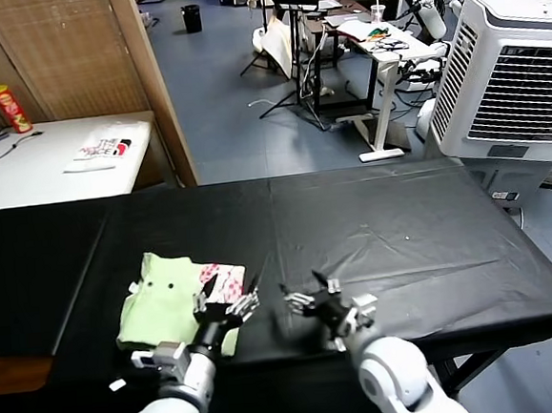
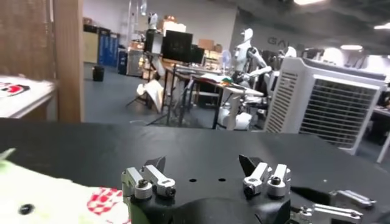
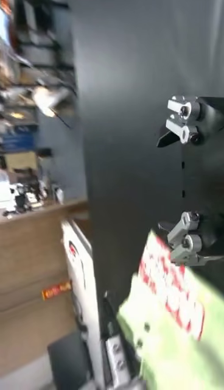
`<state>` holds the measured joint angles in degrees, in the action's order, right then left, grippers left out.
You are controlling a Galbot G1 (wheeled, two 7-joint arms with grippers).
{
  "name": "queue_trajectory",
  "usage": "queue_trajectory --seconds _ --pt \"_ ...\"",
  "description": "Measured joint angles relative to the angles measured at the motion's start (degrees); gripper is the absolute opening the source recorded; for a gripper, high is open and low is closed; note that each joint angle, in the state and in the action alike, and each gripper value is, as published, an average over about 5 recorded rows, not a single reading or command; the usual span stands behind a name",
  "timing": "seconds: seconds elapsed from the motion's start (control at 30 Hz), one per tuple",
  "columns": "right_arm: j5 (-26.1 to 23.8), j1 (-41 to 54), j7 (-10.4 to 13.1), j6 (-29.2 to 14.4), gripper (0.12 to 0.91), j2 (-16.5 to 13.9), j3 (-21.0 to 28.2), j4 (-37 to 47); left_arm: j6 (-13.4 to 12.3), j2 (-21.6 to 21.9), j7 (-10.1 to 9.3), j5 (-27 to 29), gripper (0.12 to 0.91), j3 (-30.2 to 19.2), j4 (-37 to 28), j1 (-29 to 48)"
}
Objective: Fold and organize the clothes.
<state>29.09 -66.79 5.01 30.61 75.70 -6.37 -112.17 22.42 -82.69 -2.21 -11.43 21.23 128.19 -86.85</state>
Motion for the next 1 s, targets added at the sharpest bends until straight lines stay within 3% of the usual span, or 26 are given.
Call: queue_trajectory --seconds 0.13,0.27,0.43,0.53,0.77,0.87,1.0 --pt "5.7 3.4 3.2 3.2 0.798 1.7 4.8 1.9 -0.3 -0.1 -0.12 0.2 0.798 1.4 0.2 -1.2" --pt "8.3 5.4 6.7 5.3 0.794 3.8 8.6 4.2 -0.6 -0.3 -0.30 0.2 0.798 2.5 0.5 -2.0" --pt "8.6 6.2 7.8 5.5 0.693 5.4 11.0 6.6 -0.8 -0.3 -1.04 -1.8 0.798 4.4 1.4 -2.1" --pt "8.1 6.6 7.5 5.0 0.570 5.9 11.4 7.7 -0.9 0.0 -1.37 -3.3 0.798 5.9 2.0 -1.8" --pt "4.8 6.3 4.9 3.6 0.194 5.8 11.0 8.8 -1.1 0.8 -1.61 -4.2 0.798 8.6 2.9 -2.0" --pt "2.4 5.6 2.7 2.5 0.127 4.9 10.1 7.9 -1.4 0.8 -1.61 -4.1 0.798 9.0 2.8 -2.1" --pt "-2.1 4.6 -1.3 0.0 0.122 2.0 7.3 6.2 -1.7 0.9 -1.67 -4.0 0.798 9.5 2.1 -1.7"
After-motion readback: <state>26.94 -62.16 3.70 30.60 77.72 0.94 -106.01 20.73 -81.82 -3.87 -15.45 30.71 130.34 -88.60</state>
